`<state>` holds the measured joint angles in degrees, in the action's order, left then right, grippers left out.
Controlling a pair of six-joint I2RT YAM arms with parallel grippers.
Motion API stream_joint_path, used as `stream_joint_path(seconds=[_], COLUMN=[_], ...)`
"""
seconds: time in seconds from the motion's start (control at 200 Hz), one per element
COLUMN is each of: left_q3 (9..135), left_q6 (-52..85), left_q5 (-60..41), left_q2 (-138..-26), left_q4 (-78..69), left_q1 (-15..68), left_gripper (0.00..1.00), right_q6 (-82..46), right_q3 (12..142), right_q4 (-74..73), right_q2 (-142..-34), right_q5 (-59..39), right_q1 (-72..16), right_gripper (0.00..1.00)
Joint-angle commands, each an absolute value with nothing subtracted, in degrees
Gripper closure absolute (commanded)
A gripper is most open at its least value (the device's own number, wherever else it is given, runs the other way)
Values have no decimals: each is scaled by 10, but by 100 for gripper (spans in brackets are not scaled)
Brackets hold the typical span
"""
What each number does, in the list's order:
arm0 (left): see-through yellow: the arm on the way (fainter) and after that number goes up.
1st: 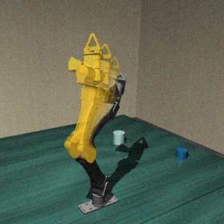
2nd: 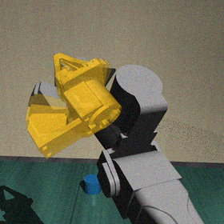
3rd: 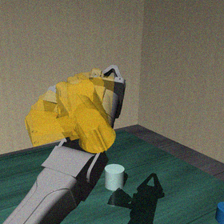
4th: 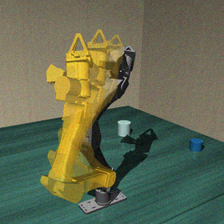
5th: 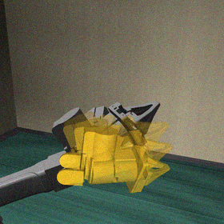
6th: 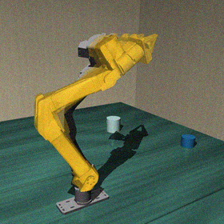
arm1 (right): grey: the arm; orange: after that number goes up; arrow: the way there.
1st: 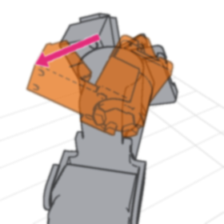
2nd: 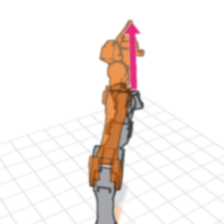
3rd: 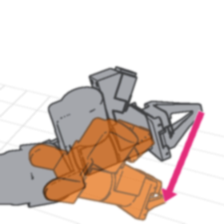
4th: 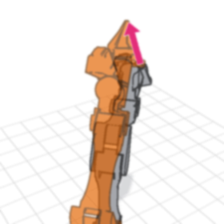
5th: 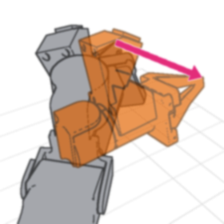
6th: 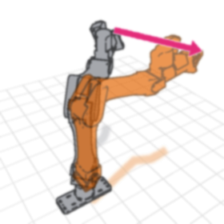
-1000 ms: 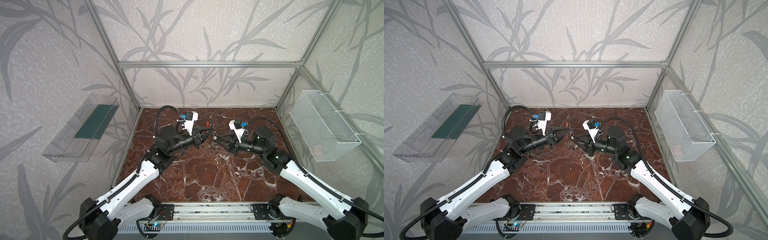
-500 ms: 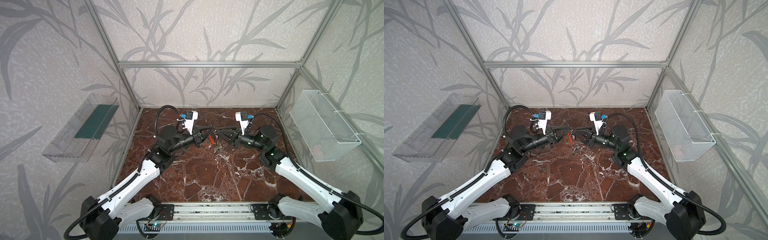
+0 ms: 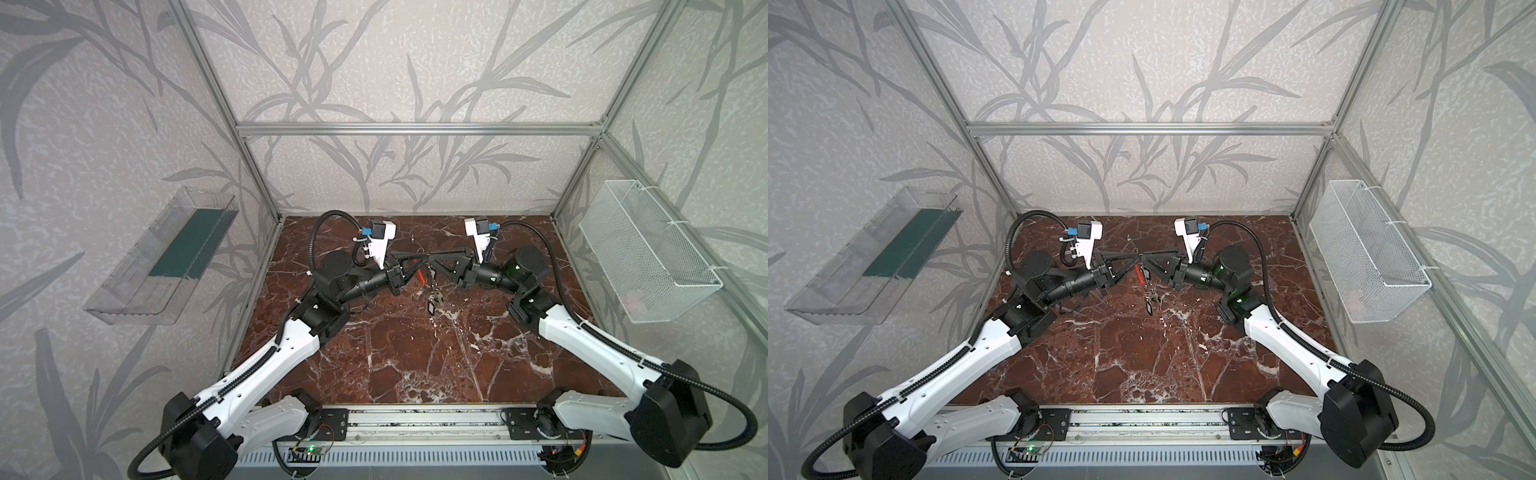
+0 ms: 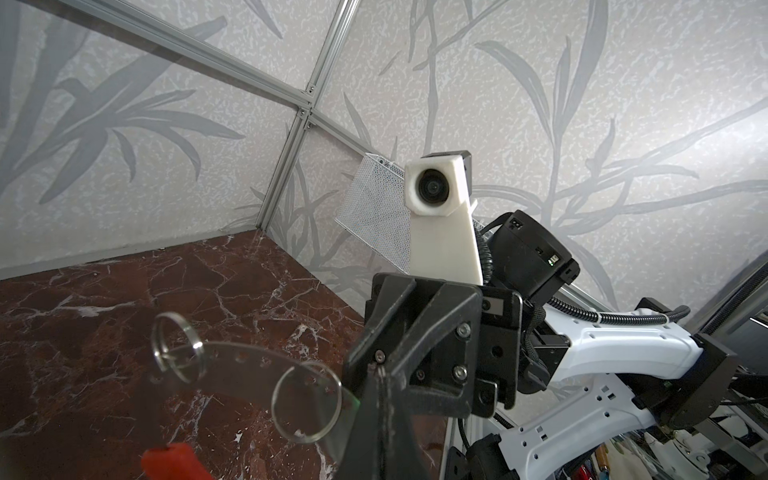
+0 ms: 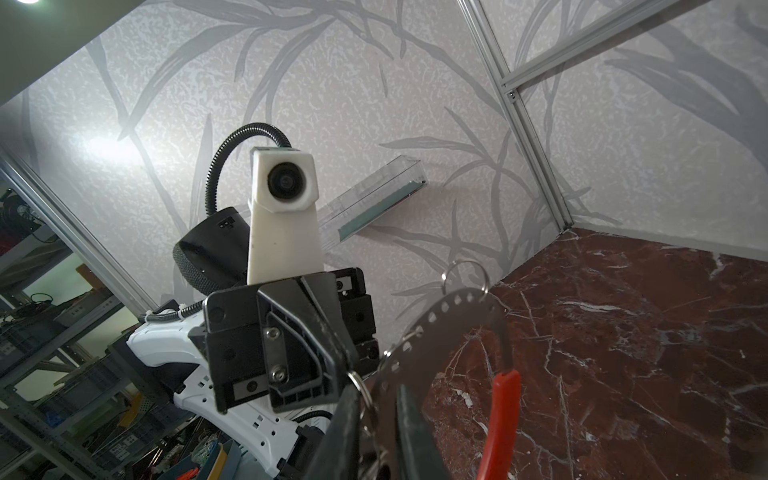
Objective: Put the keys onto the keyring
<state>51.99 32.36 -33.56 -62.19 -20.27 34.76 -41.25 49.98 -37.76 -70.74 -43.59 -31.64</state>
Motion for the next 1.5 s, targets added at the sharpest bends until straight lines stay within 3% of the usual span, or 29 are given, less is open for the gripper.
stream_joint_path(seconds=[0.0,0.14,0.35,0.495,0.625,0.81,0.97,1.19,1.495], left_q3=[530,528,531,556,565,576,605,619,617], left_q6=[330,329,318,296,281,230,191,152,163], left_q5=[-344,-341,-338,-352,-382,-419,-449,-467,-488], left_q2=[-621,-619,-615,-615,-612,-598,-605,-603,-606], left_q4=[-235,-233,-202,-112,-50,42,121,188,171], left_q1=[349,348,349,347,346,344,344,344,343], left_gripper=[100,100,100,84,78,77,77,77,78], right_q6=[-421,-419,-380,-321,-260,-153,-118,-99,-95], right_q3=[520,517,518,529,547,582,589,602,608], right_q4=[-406,-397,-347,-259,-155,17,67,89,81], right_q2=[-704,-700,-680,-661,-646,-631,-636,-642,-642], right_q5=[-455,-460,-459,-466,-483,-477,-470,-468,-490], right_q1=[-315,-315,-315,-306,-301,-321,-360,-369,-373], right_gripper=[87,100,100,100,100,100,100,100,100])
